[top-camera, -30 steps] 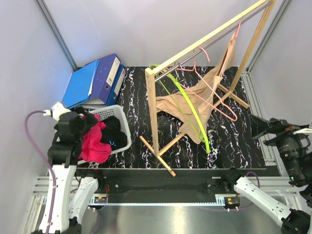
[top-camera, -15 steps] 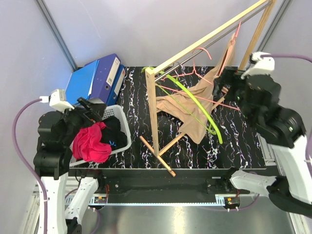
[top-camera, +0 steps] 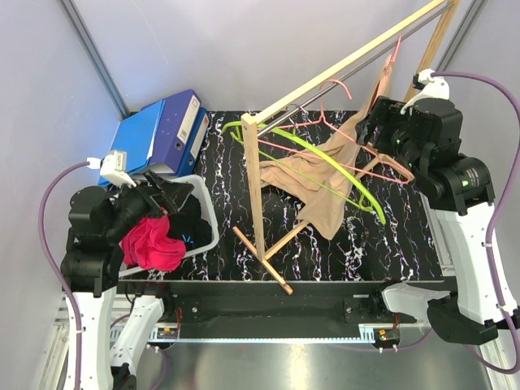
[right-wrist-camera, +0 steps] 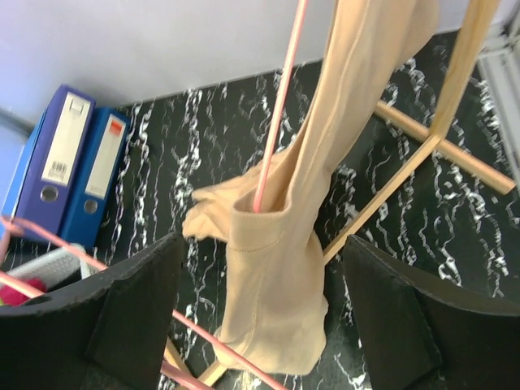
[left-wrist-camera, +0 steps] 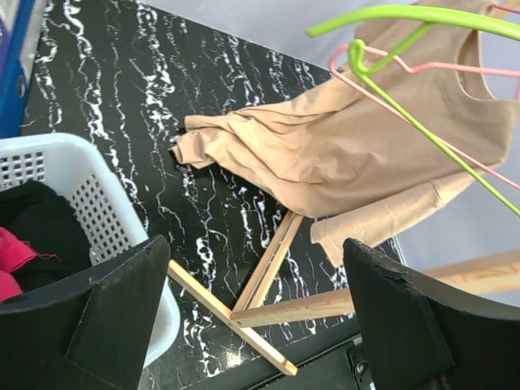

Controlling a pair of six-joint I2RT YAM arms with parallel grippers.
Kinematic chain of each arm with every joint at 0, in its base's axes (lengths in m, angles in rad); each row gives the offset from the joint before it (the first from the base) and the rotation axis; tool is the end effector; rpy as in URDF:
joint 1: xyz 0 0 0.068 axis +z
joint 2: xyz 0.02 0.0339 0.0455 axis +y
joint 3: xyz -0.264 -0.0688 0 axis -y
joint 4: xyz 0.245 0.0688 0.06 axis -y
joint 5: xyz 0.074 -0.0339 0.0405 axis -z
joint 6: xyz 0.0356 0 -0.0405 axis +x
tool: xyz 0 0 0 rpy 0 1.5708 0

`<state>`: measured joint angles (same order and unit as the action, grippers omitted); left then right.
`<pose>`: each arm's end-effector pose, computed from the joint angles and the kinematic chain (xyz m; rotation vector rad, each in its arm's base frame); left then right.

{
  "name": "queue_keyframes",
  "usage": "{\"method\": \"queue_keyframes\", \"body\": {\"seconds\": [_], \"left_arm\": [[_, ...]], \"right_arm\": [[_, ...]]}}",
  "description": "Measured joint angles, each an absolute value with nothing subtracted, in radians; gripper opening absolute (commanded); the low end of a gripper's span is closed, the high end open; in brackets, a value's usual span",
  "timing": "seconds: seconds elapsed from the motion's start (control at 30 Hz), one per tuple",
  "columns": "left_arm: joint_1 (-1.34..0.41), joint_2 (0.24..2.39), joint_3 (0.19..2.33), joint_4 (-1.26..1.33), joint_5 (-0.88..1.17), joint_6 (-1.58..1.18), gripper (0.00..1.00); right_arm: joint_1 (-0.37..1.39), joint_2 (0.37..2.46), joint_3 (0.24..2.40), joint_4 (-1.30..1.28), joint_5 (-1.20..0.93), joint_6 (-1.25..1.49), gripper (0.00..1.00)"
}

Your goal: Remove the t-shirt from the hanger

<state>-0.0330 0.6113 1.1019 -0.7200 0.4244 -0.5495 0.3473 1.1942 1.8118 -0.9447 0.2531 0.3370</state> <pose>0.0948 -0.0178 0.4092 -0.1644 1.8437 -0.7922 0.1823 0.0565 0.5149 0.1622 1.8865 0.2274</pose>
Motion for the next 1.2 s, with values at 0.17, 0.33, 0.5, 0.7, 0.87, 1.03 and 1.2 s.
{"method": "queue_keyframes", "body": {"seconds": [0.17, 0.33, 0.5, 0.7, 0.87, 1.03, 1.2], "left_arm": [[-0.033, 0.61, 1.102, -0.711, 0.492, -0.546, 0.91], [-0.033, 0.61, 1.088, -0.641, 0.634, -0.57, 0.91], [-0.033, 0.615, 1.053, -0.599, 0.707, -0.598, 0.91], [-0.033, 0.617, 1.021, -0.57, 0.735, -0.617, 0.91], [-0.033, 0.617, 0.971, -0.552, 0.738, -0.631, 0.9], [-0.033, 0.622, 0.926, -0.535, 0.737, -0.647, 0.9], [-0.033, 0.632, 0.895, -0.512, 0.723, -0.66, 0.88]], "right_arm": [[0.34, 1.169, 1.71, -0.926, 0.202, 0.338, 0.86], [0.339, 1.16, 1.616, -0.915, 0.162, 0.344, 0.71], [0.339, 1.137, 1.538, -0.884, 0.146, 0.353, 0.47], [0.339, 1.056, 1.435, -0.818, 0.155, 0.341, 0.12], [0.339, 0.97, 1.373, -0.787, 0.153, 0.305, 0.0], [0.339, 0.921, 1.385, -0.817, 0.154, 0.271, 0.0], [0.339, 0.963, 1.49, -0.884, 0.158, 0.233, 0.0]]}}
